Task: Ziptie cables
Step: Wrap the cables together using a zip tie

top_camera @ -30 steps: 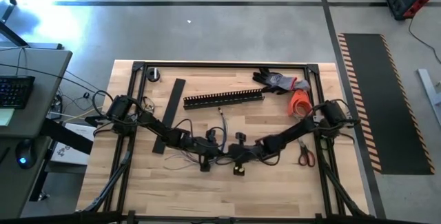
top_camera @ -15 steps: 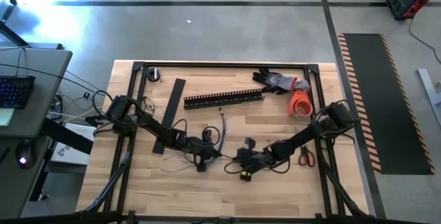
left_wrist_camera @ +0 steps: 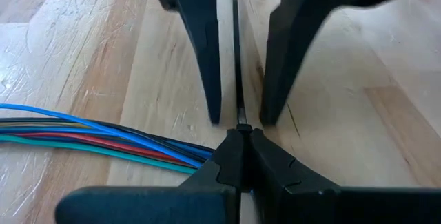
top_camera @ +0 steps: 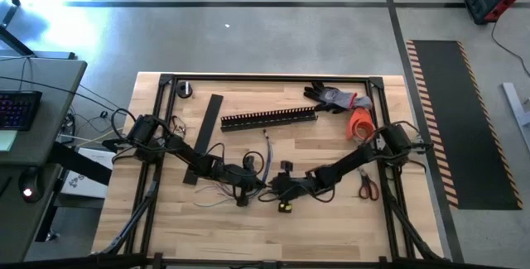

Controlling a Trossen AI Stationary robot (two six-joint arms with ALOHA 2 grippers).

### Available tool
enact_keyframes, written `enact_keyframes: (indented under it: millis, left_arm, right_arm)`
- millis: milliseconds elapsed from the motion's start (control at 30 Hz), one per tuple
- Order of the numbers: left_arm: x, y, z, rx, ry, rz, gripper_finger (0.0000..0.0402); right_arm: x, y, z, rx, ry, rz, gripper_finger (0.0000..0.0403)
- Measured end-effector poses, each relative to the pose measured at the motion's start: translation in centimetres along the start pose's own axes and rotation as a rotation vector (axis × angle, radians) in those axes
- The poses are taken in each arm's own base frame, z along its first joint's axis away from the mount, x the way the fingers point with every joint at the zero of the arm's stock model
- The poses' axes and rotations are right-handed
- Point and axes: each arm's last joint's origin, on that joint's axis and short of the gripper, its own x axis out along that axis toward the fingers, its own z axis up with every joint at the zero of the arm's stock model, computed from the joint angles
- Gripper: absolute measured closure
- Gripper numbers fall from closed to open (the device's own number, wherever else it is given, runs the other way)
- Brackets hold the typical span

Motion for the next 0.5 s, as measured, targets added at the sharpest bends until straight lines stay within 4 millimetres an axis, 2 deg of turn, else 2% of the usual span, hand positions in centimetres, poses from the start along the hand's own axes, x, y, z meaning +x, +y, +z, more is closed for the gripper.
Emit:
enact_keyframes:
  millis: [167, 400, 500]
  left_arm:
    - [-0.01, -0.05, -0.01, 0.0, 0.0, -0.002, 0.0402]
    - [0.0, -0.1, 0.02, 0.0, -0.002, -0.004, 0.0402]
    - [0.0, -0.11, 0.02, 0.0, -0.002, -0.005, 0.0402]
  right_arm:
    - [0.52, 0.04, 0.29, -0.021, -0.005, -0.009, 0.0297]
    - [0.59, -0.07, 0.08, -0.023, 0.02, -0.01, 0.0382]
    - [0.6, -0.12, 0.08, -0.018, 0.02, -0.015, 0.0397]
